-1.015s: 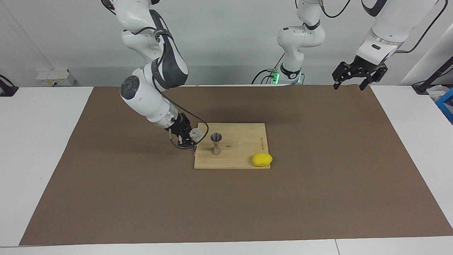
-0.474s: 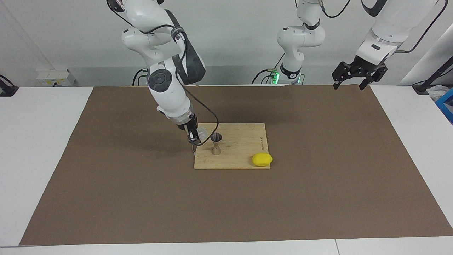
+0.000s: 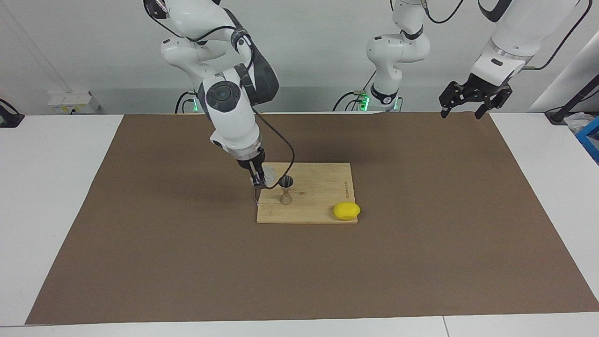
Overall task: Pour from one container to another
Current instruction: 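Lift the clear glass with the right gripper over the metal cup, then tilt the glass with the right gripper to pour into the metal cup, then carry the glass back with the right gripper and set it down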
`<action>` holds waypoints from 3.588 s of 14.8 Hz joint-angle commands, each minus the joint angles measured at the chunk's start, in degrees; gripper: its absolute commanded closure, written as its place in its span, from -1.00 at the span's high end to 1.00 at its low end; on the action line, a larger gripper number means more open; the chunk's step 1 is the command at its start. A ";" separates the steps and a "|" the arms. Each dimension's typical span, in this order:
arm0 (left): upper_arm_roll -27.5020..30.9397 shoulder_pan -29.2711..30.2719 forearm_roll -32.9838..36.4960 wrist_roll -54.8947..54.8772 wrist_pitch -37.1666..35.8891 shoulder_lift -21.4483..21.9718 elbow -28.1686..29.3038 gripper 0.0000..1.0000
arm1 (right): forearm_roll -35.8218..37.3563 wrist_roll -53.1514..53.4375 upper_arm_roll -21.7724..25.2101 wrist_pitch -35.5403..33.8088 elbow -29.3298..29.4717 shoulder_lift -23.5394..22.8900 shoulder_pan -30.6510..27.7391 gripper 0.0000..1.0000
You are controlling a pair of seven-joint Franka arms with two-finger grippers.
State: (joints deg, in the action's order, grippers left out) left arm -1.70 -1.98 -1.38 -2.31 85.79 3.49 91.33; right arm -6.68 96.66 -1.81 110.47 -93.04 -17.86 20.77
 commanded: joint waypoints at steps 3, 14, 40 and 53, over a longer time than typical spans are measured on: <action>0.21 -0.13 0.24 0.56 -0.53 0.55 0.60 1.00 | 3.86 1.78 -0.12 -1.05 2.60 -1.48 1.73 -1.00; 0.21 -0.13 0.24 0.56 -0.53 0.55 0.60 1.00 | 16.26 2.31 -0.30 -0.52 2.16 -1.30 6.57 -1.00; 0.21 -0.13 0.24 0.56 -0.53 0.55 0.60 1.00 | -16.14 -6.98 -0.12 -0.43 -0.21 -0.78 -8.09 -1.00; 0.21 -0.13 0.24 0.56 -0.54 0.55 0.52 1.00 | -39.01 -42.75 -0.03 -0.25 -19.63 2.74 -29.54 -1.00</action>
State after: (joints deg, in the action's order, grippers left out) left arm -1.70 -1.98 -1.38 -2.30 85.75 3.49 91.33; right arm -42.82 59.48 -1.15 109.91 -109.43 -16.30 -6.35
